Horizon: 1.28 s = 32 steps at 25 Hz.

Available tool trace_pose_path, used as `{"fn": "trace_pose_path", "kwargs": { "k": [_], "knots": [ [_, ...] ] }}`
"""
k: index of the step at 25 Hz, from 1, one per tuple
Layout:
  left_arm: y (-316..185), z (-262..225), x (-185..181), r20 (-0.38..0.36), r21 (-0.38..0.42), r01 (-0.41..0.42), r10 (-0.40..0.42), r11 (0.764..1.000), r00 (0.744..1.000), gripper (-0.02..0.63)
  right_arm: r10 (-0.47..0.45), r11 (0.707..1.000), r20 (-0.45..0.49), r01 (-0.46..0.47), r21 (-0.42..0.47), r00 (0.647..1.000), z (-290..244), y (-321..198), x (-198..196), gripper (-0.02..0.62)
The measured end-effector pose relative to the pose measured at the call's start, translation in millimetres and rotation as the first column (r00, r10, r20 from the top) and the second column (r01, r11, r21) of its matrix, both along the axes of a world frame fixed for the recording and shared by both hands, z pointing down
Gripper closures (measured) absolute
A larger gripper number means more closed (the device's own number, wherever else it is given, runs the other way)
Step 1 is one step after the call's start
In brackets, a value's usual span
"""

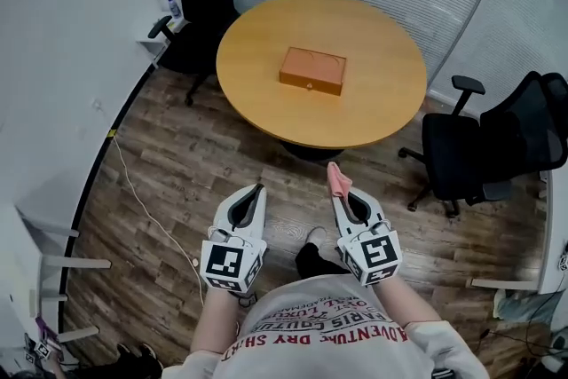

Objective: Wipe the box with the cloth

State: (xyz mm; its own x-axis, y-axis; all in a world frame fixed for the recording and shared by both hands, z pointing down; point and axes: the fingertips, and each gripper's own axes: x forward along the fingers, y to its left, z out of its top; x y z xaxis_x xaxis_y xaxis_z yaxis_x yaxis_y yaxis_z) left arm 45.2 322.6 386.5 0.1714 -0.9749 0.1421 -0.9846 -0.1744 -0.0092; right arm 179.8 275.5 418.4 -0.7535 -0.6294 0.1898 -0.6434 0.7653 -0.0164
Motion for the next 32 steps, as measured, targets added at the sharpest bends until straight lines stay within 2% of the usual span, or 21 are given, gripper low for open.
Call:
{"fn": "trace_pose_path", "kwargs": {
  "k": [5, 11, 20, 25, 32],
  "knots": [
    [-80.6, 3.0, -19.1, -0.015, -0.01, 0.005, -0.005, 1.0, 1.0, 0.597, -0.014, 1.0, 0.004, 0.014, -0.003, 1.0, -1.9, -75.9, -21.8, 0.569],
    [-149.9, 6.2, -20.0, 0.009, -0.028, -0.02, 0.02, 0.999, 1.0, 0.597, 0.001, 1.0, 0.025, 0.0, -0.03, 1.0, 5.4, -148.3, -27.2, 0.569],
    [-209.0, 23.4, -36.0, -0.013, -0.074, -0.012, 0.011, 0.997, 1.0, 0.597, -0.013, 0.998, 0.033, 0.015, -0.056, 0.999, 13.8, -208.0, -52.6, 0.569],
    [-238.8, 37.6, -45.4, -0.024, -0.107, -0.04, 0.037, 0.993, 0.999, 0.597, 0.001, 0.997, 0.015, 0.0, -0.082, 1.0, 24.5, -235.5, -64.4, 0.569],
    [-301.3, 32.1, -77.4, -0.029, -0.107, -0.089, 0.086, 0.99, 0.996, 0.597, 0.052, 0.994, -0.024, -0.054, -0.1, 0.998, 29.9, -291.4, -89.3, 0.569]
  ]
}}
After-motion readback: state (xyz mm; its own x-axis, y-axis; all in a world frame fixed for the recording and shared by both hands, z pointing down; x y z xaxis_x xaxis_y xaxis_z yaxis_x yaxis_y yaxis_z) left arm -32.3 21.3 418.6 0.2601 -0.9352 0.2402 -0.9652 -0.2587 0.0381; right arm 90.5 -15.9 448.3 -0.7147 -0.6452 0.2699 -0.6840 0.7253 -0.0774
